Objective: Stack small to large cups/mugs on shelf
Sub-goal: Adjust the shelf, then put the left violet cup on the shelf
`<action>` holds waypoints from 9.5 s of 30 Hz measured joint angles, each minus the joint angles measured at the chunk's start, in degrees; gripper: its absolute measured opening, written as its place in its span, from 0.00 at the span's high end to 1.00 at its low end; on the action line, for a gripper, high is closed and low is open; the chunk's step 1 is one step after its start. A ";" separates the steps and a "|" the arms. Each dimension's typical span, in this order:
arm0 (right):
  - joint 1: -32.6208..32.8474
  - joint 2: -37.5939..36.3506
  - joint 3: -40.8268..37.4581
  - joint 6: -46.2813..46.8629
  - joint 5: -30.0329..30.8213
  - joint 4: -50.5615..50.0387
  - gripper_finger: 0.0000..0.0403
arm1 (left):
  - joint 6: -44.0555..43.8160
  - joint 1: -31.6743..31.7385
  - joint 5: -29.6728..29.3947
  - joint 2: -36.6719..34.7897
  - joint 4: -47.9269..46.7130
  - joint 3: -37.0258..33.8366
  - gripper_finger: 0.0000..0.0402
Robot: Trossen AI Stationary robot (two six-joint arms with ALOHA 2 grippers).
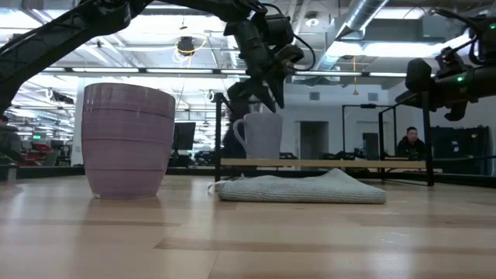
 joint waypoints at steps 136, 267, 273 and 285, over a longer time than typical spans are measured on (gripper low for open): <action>-0.04 1.26 -0.14 1.38 -2.86 3.56 0.86 | 22.60 -24.24 -56.69 -34.57 97.79 -85.96 0.80; -0.04 1.28 1.23 3.23 -2.62 9.10 0.86 | 31.56 -26.71 -35.43 -79.54 98.39 -116.49 0.91; -0.06 1.28 1.30 3.23 -2.62 9.09 0.86 | 33.63 -26.71 -34.98 -87.11 99.47 -121.90 0.91; -0.07 1.28 1.30 3.23 -2.62 9.08 0.86 | 33.35 -26.62 -29.12 -96.47 97.51 -126.88 0.91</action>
